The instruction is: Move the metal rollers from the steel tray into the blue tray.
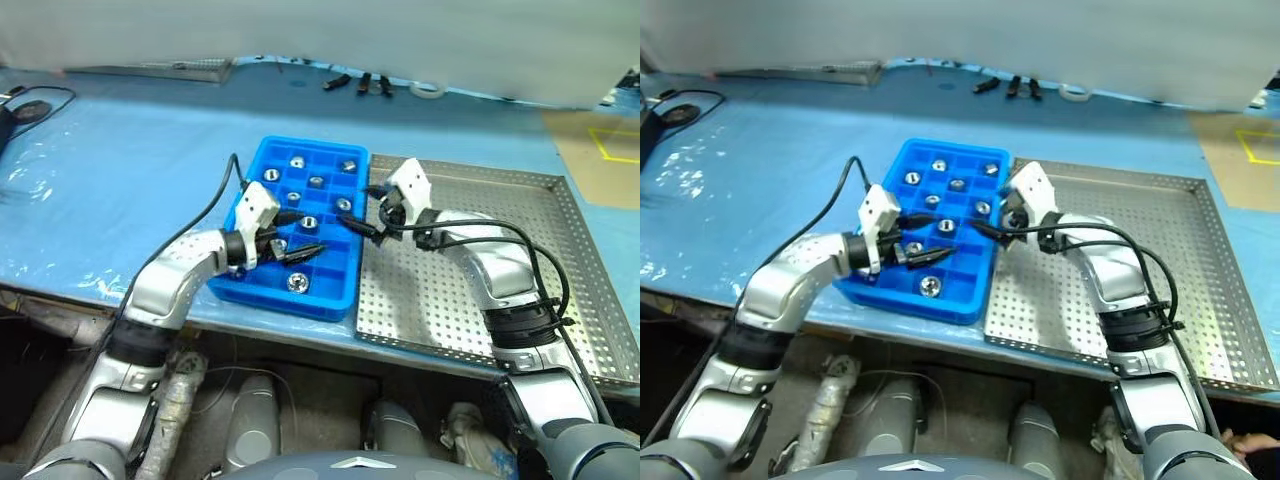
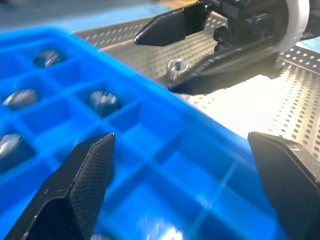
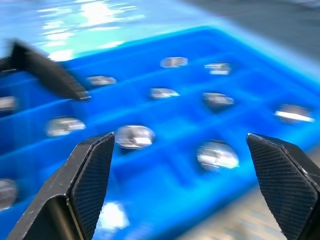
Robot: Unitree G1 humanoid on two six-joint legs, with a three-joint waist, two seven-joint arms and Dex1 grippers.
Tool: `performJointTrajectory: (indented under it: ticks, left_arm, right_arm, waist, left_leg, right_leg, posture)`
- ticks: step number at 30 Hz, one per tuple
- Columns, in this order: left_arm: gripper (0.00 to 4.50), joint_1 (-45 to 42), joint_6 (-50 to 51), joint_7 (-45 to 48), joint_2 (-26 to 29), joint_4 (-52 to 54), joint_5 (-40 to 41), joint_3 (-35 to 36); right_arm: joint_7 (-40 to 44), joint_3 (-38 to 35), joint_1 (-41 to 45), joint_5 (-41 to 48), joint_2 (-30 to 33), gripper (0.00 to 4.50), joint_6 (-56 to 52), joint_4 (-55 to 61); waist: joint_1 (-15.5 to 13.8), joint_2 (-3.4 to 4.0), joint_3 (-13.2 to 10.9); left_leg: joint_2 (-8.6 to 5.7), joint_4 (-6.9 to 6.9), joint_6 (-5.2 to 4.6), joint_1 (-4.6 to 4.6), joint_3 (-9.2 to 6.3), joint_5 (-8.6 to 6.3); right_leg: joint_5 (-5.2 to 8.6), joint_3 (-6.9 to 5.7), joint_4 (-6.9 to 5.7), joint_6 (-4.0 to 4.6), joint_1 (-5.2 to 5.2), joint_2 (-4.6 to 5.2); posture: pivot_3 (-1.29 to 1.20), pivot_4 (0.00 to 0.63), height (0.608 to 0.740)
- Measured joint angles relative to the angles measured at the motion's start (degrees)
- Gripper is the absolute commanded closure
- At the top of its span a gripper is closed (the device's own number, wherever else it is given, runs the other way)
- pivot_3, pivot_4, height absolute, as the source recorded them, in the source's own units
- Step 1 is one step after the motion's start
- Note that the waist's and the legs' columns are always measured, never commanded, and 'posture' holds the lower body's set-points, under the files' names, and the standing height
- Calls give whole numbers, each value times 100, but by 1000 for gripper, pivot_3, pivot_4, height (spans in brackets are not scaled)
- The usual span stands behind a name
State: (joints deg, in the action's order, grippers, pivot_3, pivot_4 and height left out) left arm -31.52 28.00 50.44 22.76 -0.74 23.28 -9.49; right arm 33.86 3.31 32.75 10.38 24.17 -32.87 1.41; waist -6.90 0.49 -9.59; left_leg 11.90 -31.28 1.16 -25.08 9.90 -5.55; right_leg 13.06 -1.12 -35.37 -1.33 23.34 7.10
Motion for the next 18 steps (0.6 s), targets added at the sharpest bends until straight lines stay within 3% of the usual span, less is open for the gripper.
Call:
performJointTrajectory:
  ticks: [8, 18]
  left_arm:
    - [0, -796, -559, 608, -498, -1134, -288, -242]
    - [0, -855, -650, 796, -540, -1306, -422, -233]
  right_arm:
    - [-1496, -673, -5, -325, -395, 50, 82, -476]
    - [-1780, -744, -109, -245, -1164, 50, 805, -1717]
  waist:
    - [418, -1, 0]
    - [458, -1, 1]
  left_leg:
    - [1, -3, -18, -3, 8, -7]
    - [2, -17, -62, -5, 17, -24]
  right_leg:
    - [0, 0, -1, 2, 12, -4]
    - [0, -1, -1, 5, 7, 1]
  posture:
    - [-211, 150, 740]
    - [-157, 150, 740]
